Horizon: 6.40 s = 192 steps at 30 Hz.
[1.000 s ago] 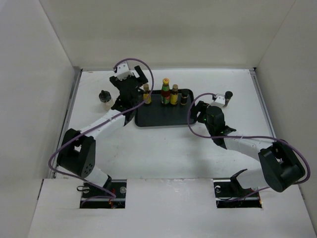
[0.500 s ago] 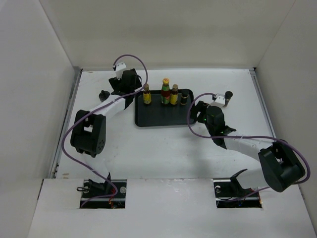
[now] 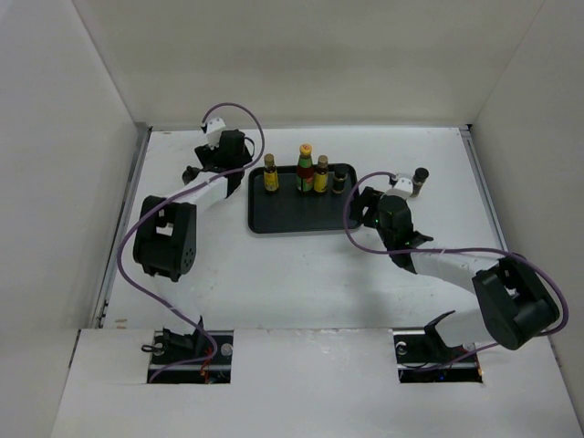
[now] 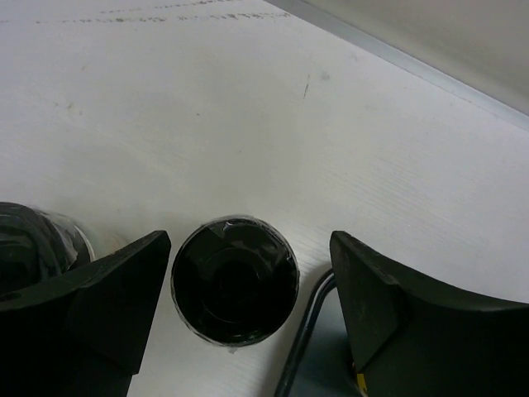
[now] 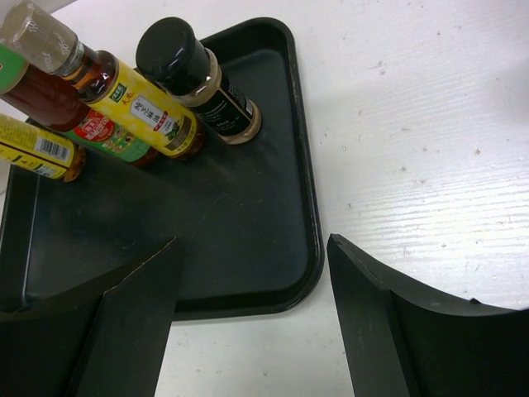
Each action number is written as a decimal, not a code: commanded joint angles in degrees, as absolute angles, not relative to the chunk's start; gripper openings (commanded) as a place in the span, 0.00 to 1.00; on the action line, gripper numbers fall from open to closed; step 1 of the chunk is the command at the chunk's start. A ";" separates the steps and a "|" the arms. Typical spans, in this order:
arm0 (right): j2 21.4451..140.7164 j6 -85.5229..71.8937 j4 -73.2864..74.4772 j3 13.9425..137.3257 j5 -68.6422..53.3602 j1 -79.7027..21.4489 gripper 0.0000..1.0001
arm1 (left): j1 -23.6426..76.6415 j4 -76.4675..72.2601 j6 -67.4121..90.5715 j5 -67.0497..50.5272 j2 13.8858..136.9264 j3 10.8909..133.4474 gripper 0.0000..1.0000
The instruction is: Organize the condiment bottles
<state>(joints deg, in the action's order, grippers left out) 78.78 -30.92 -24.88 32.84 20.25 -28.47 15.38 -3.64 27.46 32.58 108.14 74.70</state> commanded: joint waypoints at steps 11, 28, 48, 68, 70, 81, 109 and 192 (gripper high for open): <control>79.10 -31.11 -27.51 34.28 19.42 -28.17 0.77 | 14.98 -9.67 26.72 33.22 102.56 70.31 0.81; 78.31 -31.20 -27.95 33.75 19.42 -27.90 0.77 | 15.16 -9.75 26.37 32.69 103.02 71.90 0.41; 68.39 -31.11 -30.06 29.71 20.83 -26.94 0.53 | 36.76 -12.48 21.53 46.41 70.31 49.13 0.38; 64.77 -31.82 -30.15 26.98 24.17 -23.60 0.53 | 47.33 -24.25 22.24 41.31 98.96 64.16 0.39; 64.86 -31.82 -30.15 26.98 24.08 -23.60 0.54 | 47.07 -24.87 22.32 41.40 100.71 63.72 0.39; 65.74 -31.82 -30.15 27.33 23.91 -23.86 0.58 | 47.33 -29.62 22.76 43.24 101.09 58.10 0.79; 68.38 -31.73 -30.23 28.30 23.73 -23.95 0.76 | 11.03 1.14 29.01 36.47 90.25 64.41 0.86; 68.30 -29.53 -28.31 31.81 25.75 -26.50 0.73 | 40.82 -22.41 29.18 37.70 79.91 42.37 0.90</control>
